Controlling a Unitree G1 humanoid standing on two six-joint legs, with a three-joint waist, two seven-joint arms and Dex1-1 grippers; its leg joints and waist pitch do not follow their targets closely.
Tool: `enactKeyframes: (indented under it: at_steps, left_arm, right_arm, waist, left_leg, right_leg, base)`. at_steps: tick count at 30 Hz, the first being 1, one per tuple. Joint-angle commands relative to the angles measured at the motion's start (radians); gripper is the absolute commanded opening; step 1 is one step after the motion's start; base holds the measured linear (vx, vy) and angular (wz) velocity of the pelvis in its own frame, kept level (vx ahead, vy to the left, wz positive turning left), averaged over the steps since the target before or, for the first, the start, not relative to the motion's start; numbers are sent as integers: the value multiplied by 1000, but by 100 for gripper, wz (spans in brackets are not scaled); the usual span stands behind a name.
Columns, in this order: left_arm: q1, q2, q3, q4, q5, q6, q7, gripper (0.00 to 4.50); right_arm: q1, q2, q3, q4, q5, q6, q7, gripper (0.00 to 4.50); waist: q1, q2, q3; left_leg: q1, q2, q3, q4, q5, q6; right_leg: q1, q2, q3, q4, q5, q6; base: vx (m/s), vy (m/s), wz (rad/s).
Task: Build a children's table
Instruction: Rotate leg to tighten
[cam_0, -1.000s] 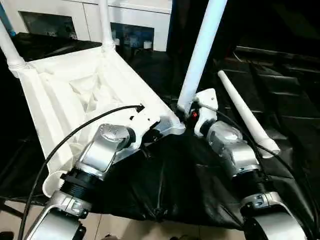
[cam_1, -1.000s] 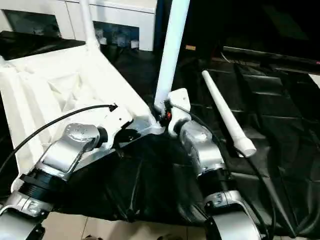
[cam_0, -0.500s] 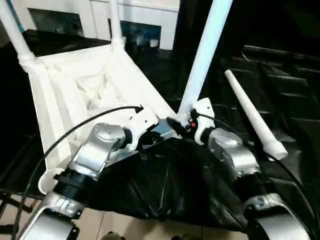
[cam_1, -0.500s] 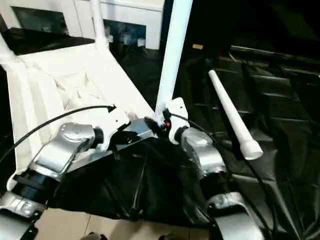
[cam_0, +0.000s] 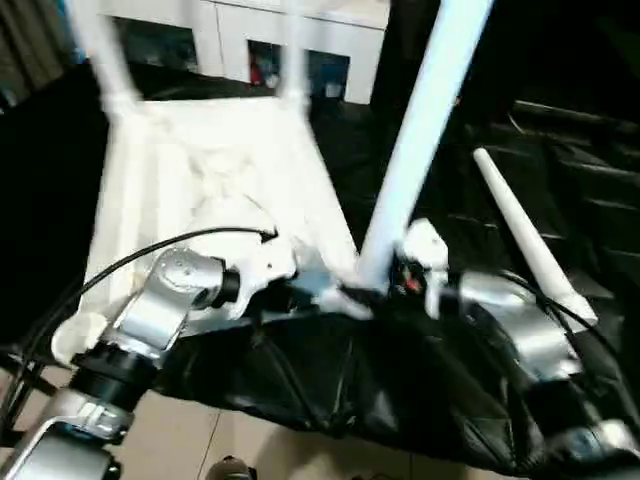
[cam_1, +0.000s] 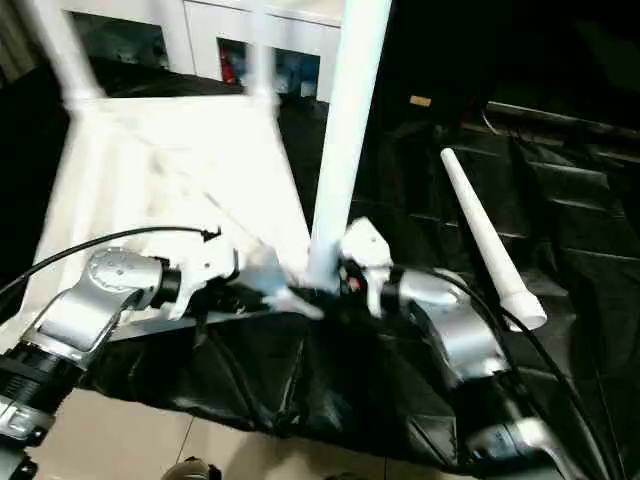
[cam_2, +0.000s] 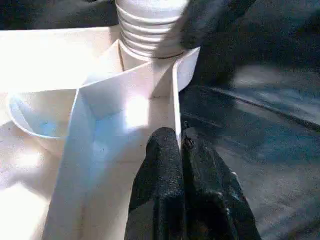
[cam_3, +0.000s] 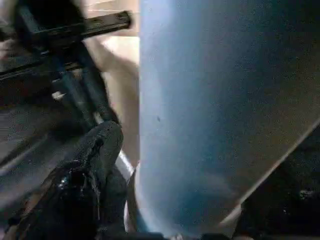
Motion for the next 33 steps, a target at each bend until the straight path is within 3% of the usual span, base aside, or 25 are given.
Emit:
enactKeyframes:
  at_steps: [1,2,5,6,14,18,23,25,28,33]
  left_arm:
    - [-10,-16,-34,-31,-41,-56,-71,0]
    - [-9,-13,-38,-28,-41,-62,-81,0]
    - [-9,-9,-45,-23,-40,-73,-99,0]
    - [-9,-9,-47,-21,-39,-76,-105,0]
    - [-17,-5,-52,24,-34,-119,-132,0]
    - [-15,-9,-47,28,-33,-120,-124,0]
    - [-28,-47,-17,56,-20,-92,-40,0]
    - [-55,-102,18,94,-8,-49,80,0]
    - [-69,-134,35,106,-3,-18,145,0]
    - [-106,-237,60,120,48,85,362,0]
  right_arm:
    - [10,-26,20,-37,18,19,55,373]
    - [13,-34,26,-42,19,22,68,373]
    - [14,-42,33,-48,25,31,84,346]
    - [15,-45,35,-52,31,39,93,346]
    - [42,-63,56,-84,35,74,140,265]
    - [55,-58,60,-89,40,82,136,252]
    - [60,7,22,-50,36,95,19,247]
    - [38,89,-25,33,-11,70,-174,247]
    - [23,132,-51,85,-27,63,-274,246]
    - [-26,255,-124,207,-29,77,-517,245]
  waist:
    - [-5,15,-65]
    - [-5,21,-65]
    - [-6,16,-64]
    - [-6,20,-65]
    - [-2,19,-70]
    - [-1,18,-69]
    - [-3,17,-64]
    - [-6,17,-65]
    - [-19,13,-63]
    - [-28,16,-68]
  left_leg:
    - [23,29,0,-63,-94,41]
    - [23,28,-1,-63,-96,38]
    - [21,27,-2,-65,-129,22]
    - [21,27,-2,-65,-132,18]
    - [20,26,-2,-60,-90,33]
    - [20,27,-2,-62,-111,26]
    - [21,27,-2,-66,-150,4]
    - [22,27,-5,-69,-171,-17]
    - [19,25,-10,-75,-209,-48]
    - [19,21,-7,-70,-172,-40]
  right_leg:
    - [54,-63,34,-52,95,-253]
    - [53,-64,33,-51,90,-255]
    - [53,-65,33,-56,30,-250]
    - [52,-65,33,-56,24,-250]
    - [52,-62,32,-48,102,-261]
    - [52,-64,31,-51,71,-262]
    - [48,-66,32,-58,-7,-250]
    - [49,-69,32,-63,-58,-239]
    - [49,-71,32,-71,-164,-212]
    - [49,-67,35,-70,-108,-209]
  base:
    - [0,0,0]
    - [0,0,0]
    - [0,0,0]
    - [0,0,0]
    - [0,0,0]
    - [0,0,0]
    - [0,0,0]
    - [0,0,0]
    - [0,0,0]
    - [0,0,0]
